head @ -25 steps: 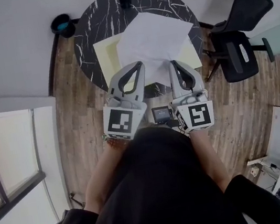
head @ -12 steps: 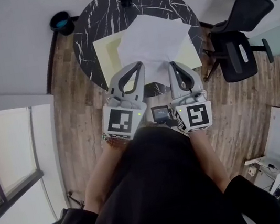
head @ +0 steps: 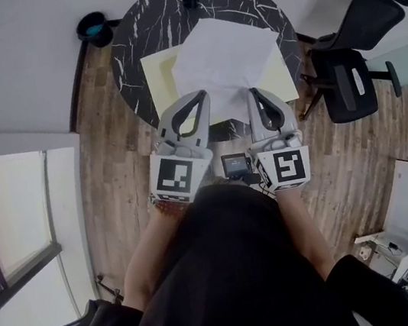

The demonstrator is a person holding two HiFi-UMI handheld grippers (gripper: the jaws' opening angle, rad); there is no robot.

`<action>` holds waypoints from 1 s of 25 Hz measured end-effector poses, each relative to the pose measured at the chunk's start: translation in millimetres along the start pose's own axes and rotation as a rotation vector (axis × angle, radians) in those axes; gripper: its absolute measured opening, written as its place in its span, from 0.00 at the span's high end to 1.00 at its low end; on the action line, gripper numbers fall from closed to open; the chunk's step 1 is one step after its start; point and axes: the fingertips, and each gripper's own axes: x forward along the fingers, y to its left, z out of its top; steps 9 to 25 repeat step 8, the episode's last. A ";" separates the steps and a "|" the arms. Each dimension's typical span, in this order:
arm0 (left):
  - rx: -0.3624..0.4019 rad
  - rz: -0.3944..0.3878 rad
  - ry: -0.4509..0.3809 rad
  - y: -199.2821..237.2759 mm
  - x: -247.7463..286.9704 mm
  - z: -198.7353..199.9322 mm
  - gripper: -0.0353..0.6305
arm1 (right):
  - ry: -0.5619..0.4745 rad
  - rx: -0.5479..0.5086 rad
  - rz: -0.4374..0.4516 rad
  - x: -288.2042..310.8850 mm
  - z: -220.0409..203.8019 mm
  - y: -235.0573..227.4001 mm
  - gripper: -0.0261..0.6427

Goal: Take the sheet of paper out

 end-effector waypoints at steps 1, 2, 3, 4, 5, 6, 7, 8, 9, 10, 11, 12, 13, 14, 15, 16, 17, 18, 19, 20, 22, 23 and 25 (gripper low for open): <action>-0.003 0.002 0.002 1.3 0.1 -0.8 0.95 | 0.002 0.000 0.001 1.3 -0.6 0.3 0.97; -0.005 0.003 0.003 2.4 0.2 -1.7 0.95 | 0.003 0.000 0.001 2.5 -1.2 0.7 0.97; -0.007 0.004 0.003 3.4 0.3 -2.4 0.96 | 0.004 -0.001 0.002 3.5 -1.6 1.0 0.97; -0.009 0.004 0.003 4.4 0.4 -2.7 0.95 | 0.005 -0.001 0.002 4.5 -1.9 1.1 0.97; -0.013 0.006 0.004 5.3 0.6 -2.8 0.96 | 0.006 0.001 0.002 5.5 -2.0 1.0 0.97; -0.021 0.009 0.006 6.2 0.7 -2.9 0.95 | 0.006 0.002 0.002 6.5 -2.0 1.0 0.97; -0.033 0.013 0.009 7.2 0.8 -2.8 0.95 | 0.006 0.002 0.003 7.6 -1.9 1.0 0.97; -0.047 0.019 0.013 8.2 0.7 -2.7 0.96 | 0.005 0.002 0.004 8.8 -1.8 1.1 0.97; -0.047 0.019 0.013 8.2 0.7 -2.7 0.96 | 0.005 0.002 0.004 8.8 -1.8 1.1 0.97; -0.047 0.019 0.013 8.2 0.7 -2.7 0.96 | 0.005 0.002 0.004 8.8 -1.8 1.1 0.97; -0.047 0.019 0.013 8.2 0.7 -2.7 0.96 | 0.005 0.002 0.004 8.8 -1.8 1.1 0.97; -0.047 0.019 0.013 8.2 0.7 -2.7 0.96 | 0.005 0.002 0.004 8.8 -1.8 1.1 0.97; -0.047 0.019 0.013 8.2 0.7 -2.7 0.96 | 0.005 0.002 0.004 8.8 -1.8 1.1 0.97; -0.047 0.019 0.013 8.2 0.7 -2.7 0.96 | 0.005 0.002 0.004 8.8 -1.8 1.1 0.97; -0.047 0.019 0.013 8.2 0.7 -2.7 0.96 | 0.005 0.002 0.004 8.8 -1.8 1.1 0.97; -0.047 0.019 0.013 8.2 0.7 -2.7 0.96 | 0.005 0.002 0.004 8.8 -1.8 1.1 0.97; -0.047 0.019 0.013 8.2 0.7 -2.7 0.96 | 0.005 0.002 0.004 8.8 -1.8 1.1 0.97; -0.047 0.019 0.013 8.2 0.7 -2.7 0.96 | 0.005 0.002 0.004 8.8 -1.8 1.1 0.97; -0.047 0.019 0.013 8.2 0.7 -2.7 0.96 | 0.005 0.002 0.004 8.8 -1.8 1.1 0.97; -0.047 0.019 0.013 8.2 0.7 -2.7 0.96 | 0.005 0.002 0.004 8.8 -1.8 1.1 0.97; -0.047 0.019 0.013 8.2 0.7 -2.7 0.96 | 0.005 0.002 0.004 8.8 -1.8 1.1 0.97; -0.047 0.019 0.013 8.2 0.7 -2.7 0.96 | 0.005 0.002 0.004 8.8 -1.8 1.1 0.97; -0.047 0.019 0.013 8.2 0.7 -2.7 0.96 | 0.005 0.002 0.004 8.8 -1.8 1.1 0.97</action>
